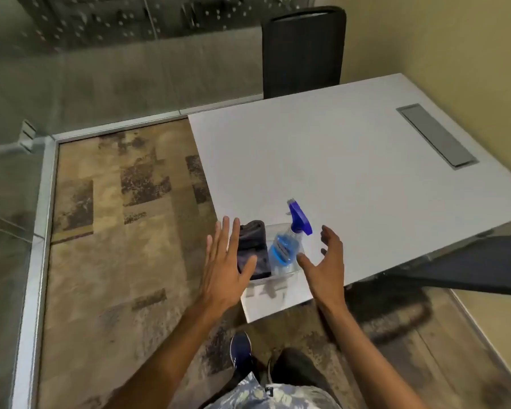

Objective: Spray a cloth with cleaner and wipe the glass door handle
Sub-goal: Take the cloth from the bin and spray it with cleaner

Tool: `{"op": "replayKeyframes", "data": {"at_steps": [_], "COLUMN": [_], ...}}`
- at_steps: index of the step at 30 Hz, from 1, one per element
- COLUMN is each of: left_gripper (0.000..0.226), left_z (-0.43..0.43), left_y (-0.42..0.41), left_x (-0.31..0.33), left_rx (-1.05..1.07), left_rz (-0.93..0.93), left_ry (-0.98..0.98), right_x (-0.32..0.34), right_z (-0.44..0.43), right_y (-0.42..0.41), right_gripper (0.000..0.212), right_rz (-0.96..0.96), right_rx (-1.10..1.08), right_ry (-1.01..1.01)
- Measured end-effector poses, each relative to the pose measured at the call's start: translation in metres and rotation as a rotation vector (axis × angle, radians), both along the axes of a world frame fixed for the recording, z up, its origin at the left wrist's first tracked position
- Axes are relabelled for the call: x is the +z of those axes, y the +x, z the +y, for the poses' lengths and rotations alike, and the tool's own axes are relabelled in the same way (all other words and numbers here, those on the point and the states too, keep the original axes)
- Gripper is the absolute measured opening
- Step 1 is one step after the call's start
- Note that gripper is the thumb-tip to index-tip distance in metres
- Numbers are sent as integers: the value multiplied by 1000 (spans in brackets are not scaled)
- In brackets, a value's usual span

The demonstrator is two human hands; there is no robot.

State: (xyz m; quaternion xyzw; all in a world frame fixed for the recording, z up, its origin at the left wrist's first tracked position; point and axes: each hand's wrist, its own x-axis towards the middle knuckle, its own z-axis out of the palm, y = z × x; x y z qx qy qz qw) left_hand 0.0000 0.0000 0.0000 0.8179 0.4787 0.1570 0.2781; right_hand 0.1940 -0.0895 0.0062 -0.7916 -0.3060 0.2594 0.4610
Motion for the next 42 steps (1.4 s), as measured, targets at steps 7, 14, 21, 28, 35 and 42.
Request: {"op": "replayKeyframes", "data": {"at_steps": [7,14,21,28,35,42], "left_gripper": [104,108,40,30,34,41], "left_z": [54,105,124,107,84,82], "left_y": [30,56,61,56,47,36], "left_x": [-49,-78,-84,-82,-52,-6], "left_rx": [37,76,96,123,165,511], "left_rz": [34,186,265,51,-420,-979], "left_ry": [-332,-494,-403,-389,-600,-738], "right_x": [-30,-43,-49,-46,-47,-42], "right_z": [35,64,73,77,75,73], "right_y": [17,34,43,44,45,43], "right_gripper": [79,78,53,46,35,33], "right_rz": [135,195,238,230,259,298], "right_rx": [156,216,255,285,266,199], "right_ry": [-64,-59,-61,-55,-44,6]}}
